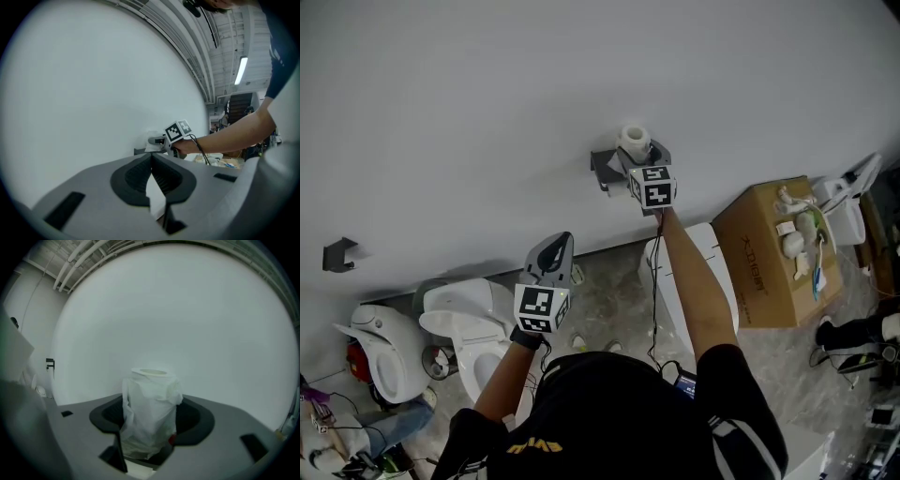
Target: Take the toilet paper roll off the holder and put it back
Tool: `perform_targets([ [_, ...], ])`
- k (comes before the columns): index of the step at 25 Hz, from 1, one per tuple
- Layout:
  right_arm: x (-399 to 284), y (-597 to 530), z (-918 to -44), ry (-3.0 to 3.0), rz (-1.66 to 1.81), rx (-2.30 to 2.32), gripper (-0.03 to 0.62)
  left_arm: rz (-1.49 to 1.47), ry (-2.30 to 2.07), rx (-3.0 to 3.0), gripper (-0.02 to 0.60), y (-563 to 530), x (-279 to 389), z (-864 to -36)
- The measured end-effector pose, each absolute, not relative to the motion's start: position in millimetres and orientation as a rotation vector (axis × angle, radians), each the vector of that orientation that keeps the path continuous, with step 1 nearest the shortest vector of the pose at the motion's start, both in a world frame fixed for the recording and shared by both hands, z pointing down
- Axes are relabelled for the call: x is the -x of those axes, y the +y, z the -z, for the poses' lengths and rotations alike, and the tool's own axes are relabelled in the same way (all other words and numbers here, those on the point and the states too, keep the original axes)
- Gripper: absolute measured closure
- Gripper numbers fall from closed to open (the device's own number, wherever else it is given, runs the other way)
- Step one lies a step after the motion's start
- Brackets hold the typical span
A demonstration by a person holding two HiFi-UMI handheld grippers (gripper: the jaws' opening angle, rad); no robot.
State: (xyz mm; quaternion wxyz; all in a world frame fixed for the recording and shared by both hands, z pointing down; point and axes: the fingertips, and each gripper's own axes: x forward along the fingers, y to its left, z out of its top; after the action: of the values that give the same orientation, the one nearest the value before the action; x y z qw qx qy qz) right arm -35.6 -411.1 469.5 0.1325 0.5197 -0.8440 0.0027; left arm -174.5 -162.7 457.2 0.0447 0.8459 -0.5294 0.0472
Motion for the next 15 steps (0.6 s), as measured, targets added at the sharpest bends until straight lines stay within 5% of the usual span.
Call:
perform_targets([
  [15,34.6,-409.6,-469.8,-2.468,0.001,-1.478,0.309,-0.175,-1.598,-2.606,0.571,-157.2,165.6,-456.6],
])
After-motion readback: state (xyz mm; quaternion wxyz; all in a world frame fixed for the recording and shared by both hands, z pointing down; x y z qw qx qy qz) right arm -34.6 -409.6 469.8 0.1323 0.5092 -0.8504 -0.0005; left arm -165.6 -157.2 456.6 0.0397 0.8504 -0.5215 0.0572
